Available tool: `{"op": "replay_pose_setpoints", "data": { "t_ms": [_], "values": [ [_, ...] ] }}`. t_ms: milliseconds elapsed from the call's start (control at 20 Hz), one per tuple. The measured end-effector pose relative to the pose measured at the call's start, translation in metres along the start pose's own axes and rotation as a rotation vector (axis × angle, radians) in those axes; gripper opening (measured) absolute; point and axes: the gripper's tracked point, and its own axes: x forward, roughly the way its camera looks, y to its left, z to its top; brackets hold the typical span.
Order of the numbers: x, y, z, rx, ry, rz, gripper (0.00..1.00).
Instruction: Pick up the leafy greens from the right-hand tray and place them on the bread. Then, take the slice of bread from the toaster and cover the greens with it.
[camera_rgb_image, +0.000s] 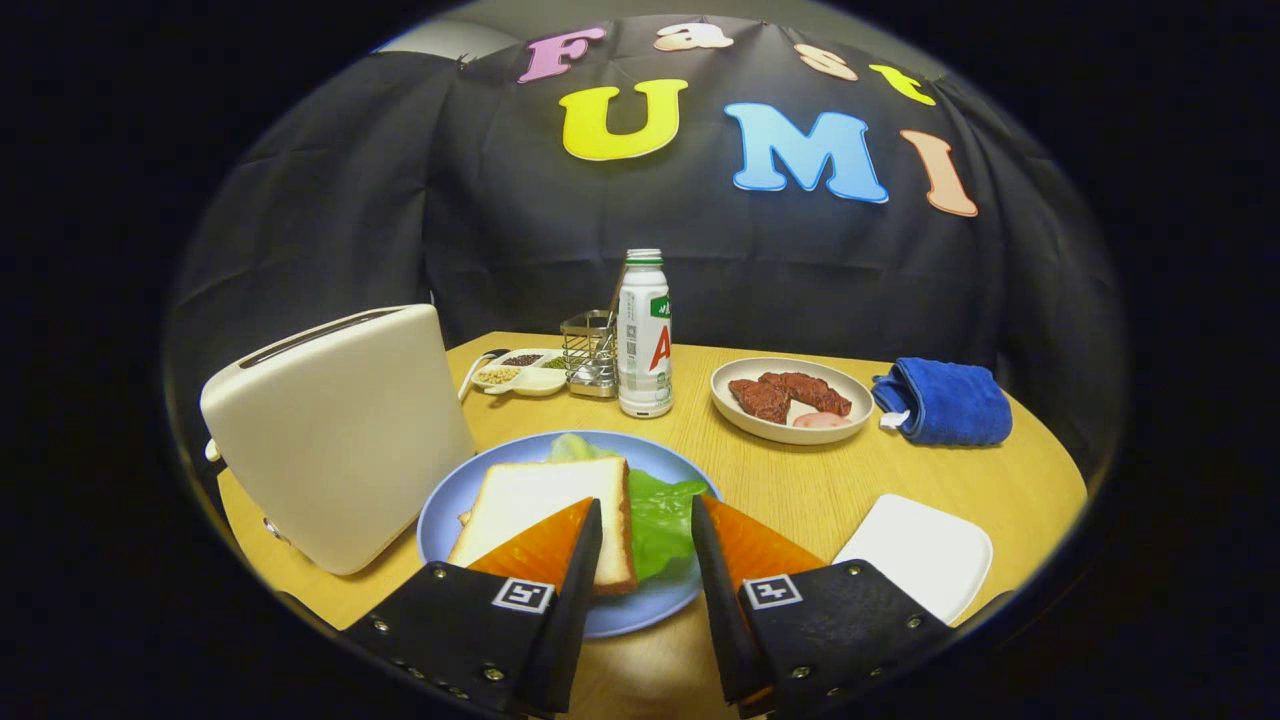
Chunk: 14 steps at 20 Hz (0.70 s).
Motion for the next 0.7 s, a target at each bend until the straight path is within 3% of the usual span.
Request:
{"op": "replay_pose_setpoints", "data": {
  "t_ms": [350, 700],
  "values": [
    [-0.022, -0.045, 0.014, -0.008, -0.073, -0.051, 0.55],
    [-0.078, -0.116, 0.035, -0.031, -0.188, -0.087, 0.54]
  ]
}}
